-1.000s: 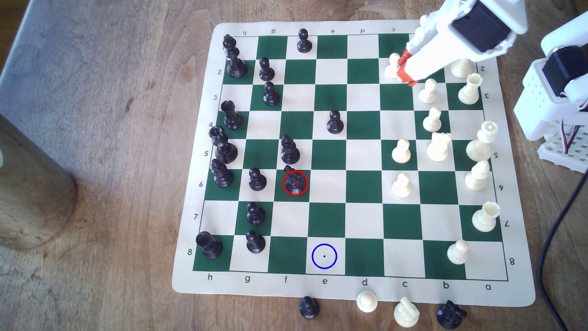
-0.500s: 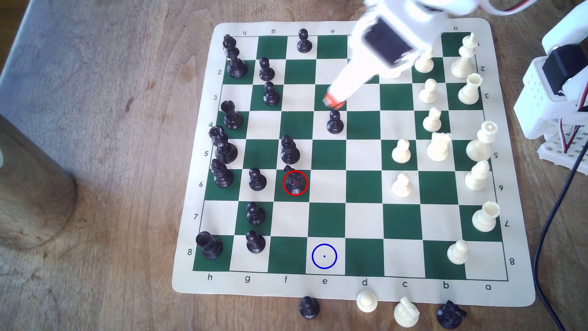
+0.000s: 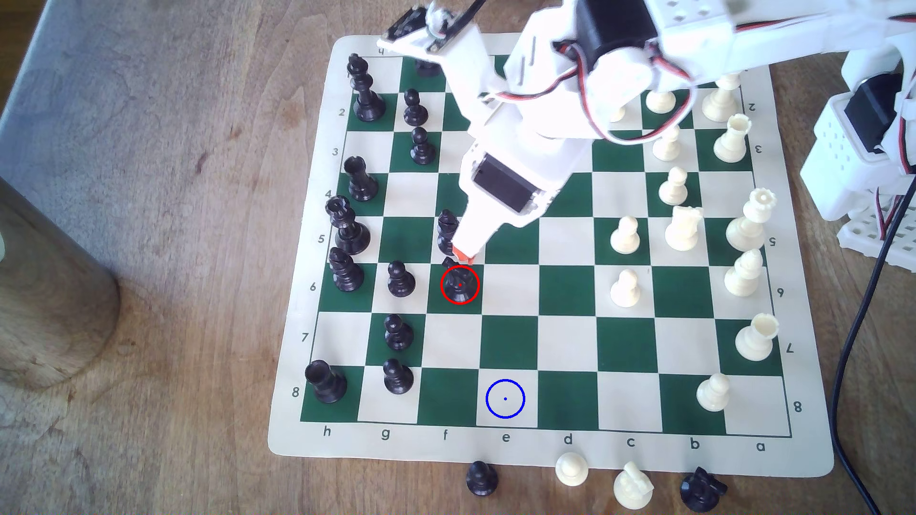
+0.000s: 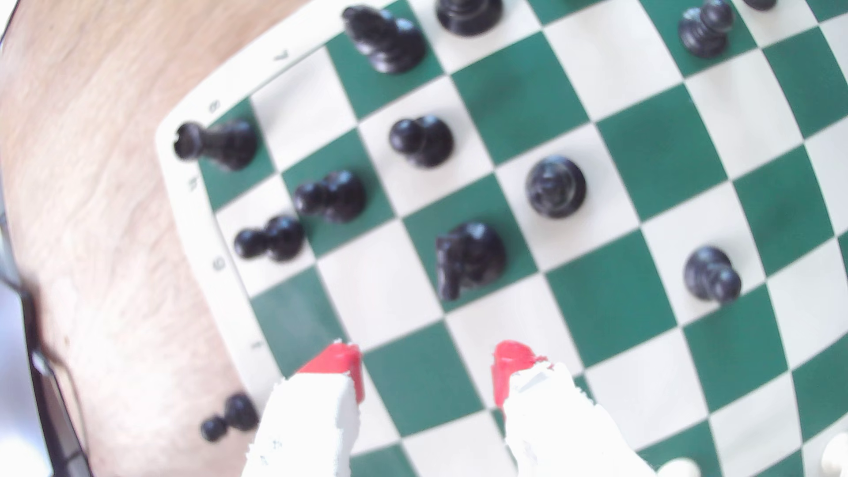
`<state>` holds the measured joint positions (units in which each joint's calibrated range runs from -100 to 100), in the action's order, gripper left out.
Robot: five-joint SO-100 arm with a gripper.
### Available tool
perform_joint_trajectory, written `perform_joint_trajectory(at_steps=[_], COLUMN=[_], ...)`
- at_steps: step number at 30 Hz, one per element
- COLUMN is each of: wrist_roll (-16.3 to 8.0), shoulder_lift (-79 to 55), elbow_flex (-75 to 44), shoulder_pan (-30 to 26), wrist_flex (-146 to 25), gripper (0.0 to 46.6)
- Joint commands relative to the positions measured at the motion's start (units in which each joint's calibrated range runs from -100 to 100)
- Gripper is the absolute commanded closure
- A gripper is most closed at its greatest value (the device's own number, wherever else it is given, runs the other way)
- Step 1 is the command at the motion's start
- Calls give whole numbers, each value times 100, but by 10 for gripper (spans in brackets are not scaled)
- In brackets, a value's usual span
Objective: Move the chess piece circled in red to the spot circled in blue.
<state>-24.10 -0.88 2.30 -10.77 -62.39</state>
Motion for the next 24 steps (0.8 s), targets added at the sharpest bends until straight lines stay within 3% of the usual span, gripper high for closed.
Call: perform_joint_trajectory(at_steps=[1, 7, 24], wrist_roll=[59, 103, 63], shoulder_lift=[-133, -506, -1143], elbow_flex=[-484, -629, -1110], shoulder_pan=[119, 103, -14], wrist_flex=[211, 326, 408], gripper=[315, 333, 326])
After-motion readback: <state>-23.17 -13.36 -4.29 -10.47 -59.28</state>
